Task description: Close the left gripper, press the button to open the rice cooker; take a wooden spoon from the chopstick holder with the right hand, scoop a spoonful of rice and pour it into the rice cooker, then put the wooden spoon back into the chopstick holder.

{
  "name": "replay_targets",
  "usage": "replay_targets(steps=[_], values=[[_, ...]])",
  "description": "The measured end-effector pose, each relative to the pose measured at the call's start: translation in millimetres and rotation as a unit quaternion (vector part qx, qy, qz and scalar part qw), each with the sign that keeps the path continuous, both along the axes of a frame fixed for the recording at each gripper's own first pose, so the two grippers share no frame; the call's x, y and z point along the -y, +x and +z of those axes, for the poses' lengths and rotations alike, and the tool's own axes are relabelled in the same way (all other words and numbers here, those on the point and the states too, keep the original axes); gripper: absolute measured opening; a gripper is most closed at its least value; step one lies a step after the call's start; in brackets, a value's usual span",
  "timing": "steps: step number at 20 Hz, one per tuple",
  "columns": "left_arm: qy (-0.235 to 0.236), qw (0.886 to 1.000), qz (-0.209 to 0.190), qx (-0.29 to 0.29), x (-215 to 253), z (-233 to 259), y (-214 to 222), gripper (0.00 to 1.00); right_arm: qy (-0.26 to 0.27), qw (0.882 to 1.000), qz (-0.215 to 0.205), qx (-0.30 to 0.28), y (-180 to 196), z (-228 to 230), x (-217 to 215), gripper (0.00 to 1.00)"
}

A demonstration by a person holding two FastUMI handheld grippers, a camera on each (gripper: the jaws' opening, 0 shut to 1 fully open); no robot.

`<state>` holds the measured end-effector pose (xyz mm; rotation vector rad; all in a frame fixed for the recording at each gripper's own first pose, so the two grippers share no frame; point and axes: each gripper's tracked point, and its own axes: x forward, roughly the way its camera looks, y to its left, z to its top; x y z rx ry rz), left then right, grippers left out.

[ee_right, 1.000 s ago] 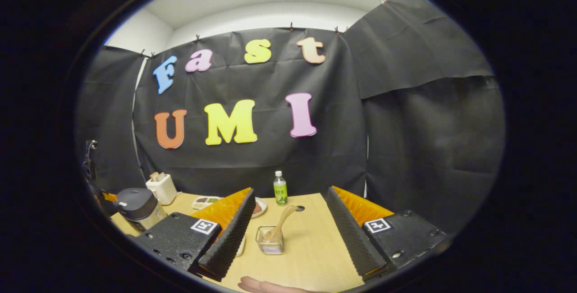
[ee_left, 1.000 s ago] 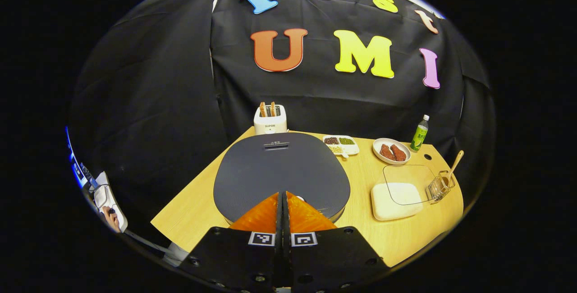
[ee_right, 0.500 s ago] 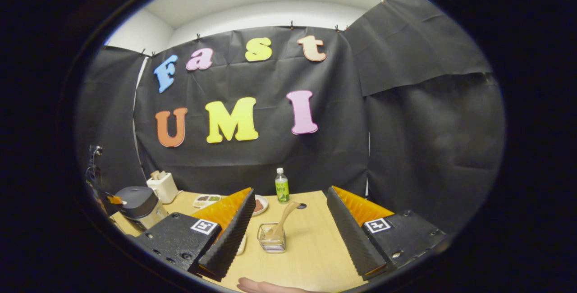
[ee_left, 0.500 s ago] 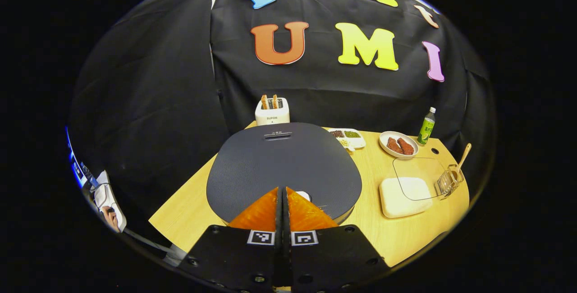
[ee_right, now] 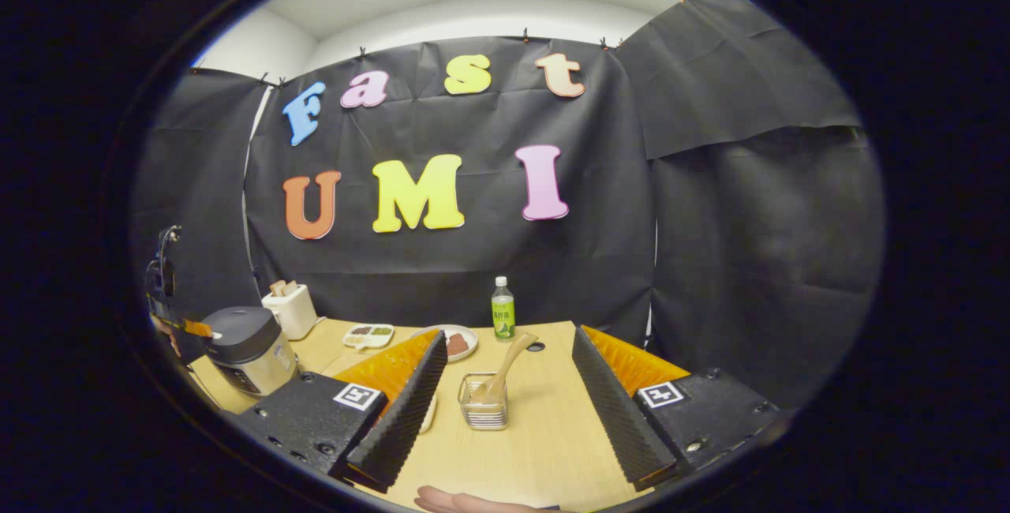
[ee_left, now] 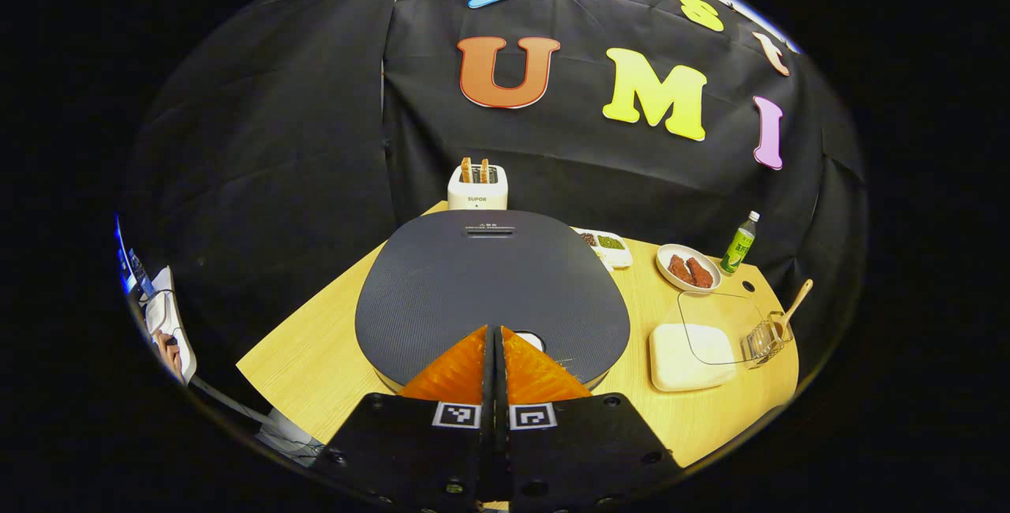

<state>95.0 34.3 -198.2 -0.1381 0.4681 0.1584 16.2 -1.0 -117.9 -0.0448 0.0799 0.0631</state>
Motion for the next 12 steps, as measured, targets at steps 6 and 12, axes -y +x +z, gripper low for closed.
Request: replay_targets(steps=[6, 12], values=[[0.06, 0.994, 0.023, 0.084, -4, 75, -32, 0.37, -0.011, 1.0, 0.001, -0.018, 5, -25, -1, 1.0], [0.063, 0.982, 0.019, 0.179, 4, 140, -87, 0.97, -0.013, 0.999, 0.013, -0.04, 9, -44, -6, 1.0]])
